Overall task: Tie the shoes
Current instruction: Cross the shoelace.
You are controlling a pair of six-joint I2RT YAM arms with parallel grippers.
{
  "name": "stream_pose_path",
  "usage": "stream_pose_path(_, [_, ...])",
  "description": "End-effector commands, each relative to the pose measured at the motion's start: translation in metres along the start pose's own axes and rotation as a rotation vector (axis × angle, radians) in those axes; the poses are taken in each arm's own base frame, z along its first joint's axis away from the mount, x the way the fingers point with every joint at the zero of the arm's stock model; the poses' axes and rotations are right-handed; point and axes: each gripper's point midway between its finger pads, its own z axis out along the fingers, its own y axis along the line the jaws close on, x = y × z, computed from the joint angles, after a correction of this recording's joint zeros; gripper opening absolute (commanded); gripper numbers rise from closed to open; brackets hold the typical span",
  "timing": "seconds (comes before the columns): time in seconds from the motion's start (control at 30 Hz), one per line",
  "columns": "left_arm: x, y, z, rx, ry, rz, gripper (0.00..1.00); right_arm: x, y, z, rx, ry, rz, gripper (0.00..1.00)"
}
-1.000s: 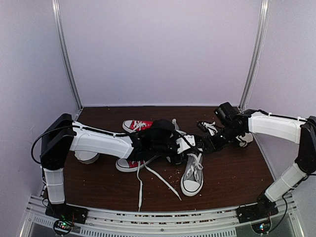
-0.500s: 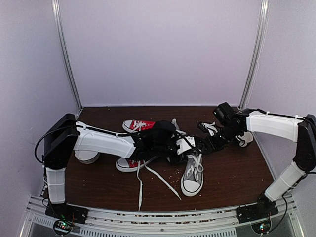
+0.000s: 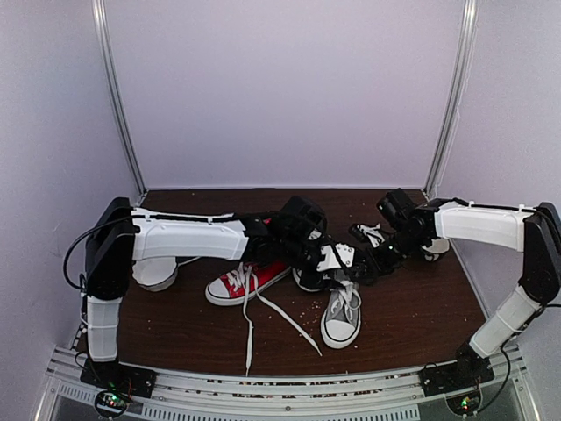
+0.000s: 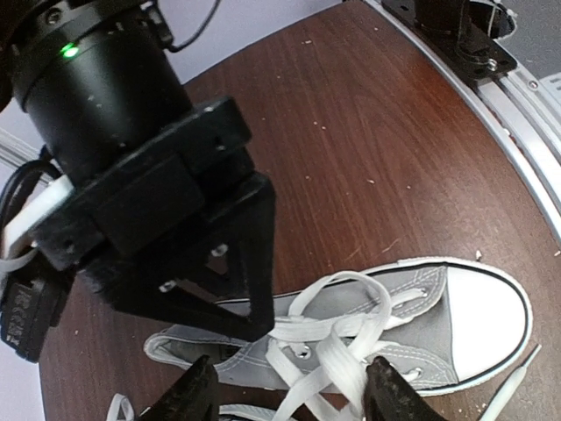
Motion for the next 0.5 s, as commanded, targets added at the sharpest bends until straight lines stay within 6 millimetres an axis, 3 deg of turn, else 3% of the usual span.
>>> stream_pose_path(0.0, [0.015,-0.031,0.005,0.170,0.024,0.066,0.59,0.002,-0.003,0.006,-0.015,0.005,0.016,0.36])
stream_pose_path(0.13, [0.021,-0.042,0.008,0.198,0.041,0.133,0.62,0.002,-0.002,0.007,-0.019,0.001,0.017,0.35])
stream_pose_path(0.33, [0.027,-0.014,0.028,-0.009,0.103,0.202,0.54,0.002,0.001,0.006,-0.039,-0.002,0.018,0.32])
stream_pose_path(0.47, [0.034,-0.023,0.031,0.009,0.118,0.238,0.49,0.002,0.001,0.005,-0.042,-0.002,0.015,0.30])
